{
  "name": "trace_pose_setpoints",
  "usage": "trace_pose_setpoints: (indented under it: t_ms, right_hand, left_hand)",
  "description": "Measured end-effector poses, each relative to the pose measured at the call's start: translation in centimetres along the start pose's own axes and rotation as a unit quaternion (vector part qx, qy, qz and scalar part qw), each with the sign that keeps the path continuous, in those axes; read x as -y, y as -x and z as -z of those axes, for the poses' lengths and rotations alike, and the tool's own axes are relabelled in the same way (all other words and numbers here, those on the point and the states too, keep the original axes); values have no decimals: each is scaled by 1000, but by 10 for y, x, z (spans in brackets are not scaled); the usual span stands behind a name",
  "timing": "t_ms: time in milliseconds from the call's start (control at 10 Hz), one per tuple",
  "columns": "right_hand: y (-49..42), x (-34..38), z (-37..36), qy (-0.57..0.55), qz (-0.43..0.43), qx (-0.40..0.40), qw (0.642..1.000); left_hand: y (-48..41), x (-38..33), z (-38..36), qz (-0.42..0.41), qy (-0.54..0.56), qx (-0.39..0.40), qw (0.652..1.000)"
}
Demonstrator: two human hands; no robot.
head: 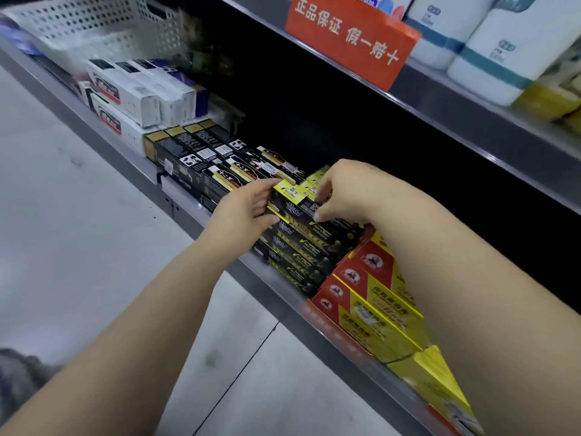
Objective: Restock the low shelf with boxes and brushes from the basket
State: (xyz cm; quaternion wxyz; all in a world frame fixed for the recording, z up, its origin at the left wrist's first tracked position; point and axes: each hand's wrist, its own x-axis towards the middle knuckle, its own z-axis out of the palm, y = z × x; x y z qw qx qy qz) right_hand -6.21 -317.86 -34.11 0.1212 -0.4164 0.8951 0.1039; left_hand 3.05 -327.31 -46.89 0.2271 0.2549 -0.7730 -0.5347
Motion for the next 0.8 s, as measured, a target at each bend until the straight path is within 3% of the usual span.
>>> trace_pose_setpoints:
  t_ms: [300,700,800]
  right_hand:
    - [6,-9,-8,3,22,3,1000]
    - [6,-12,-12,-1,15,-3,1000]
    - [15,-20,-11,-68,25,-72,995]
  left_hand:
    - [-1,5,-4,-38,-48,-40,997]
    - [2,7,-8,-44,-39,-34,998]
    - [5,0,-3,-29,-62,-20,997]
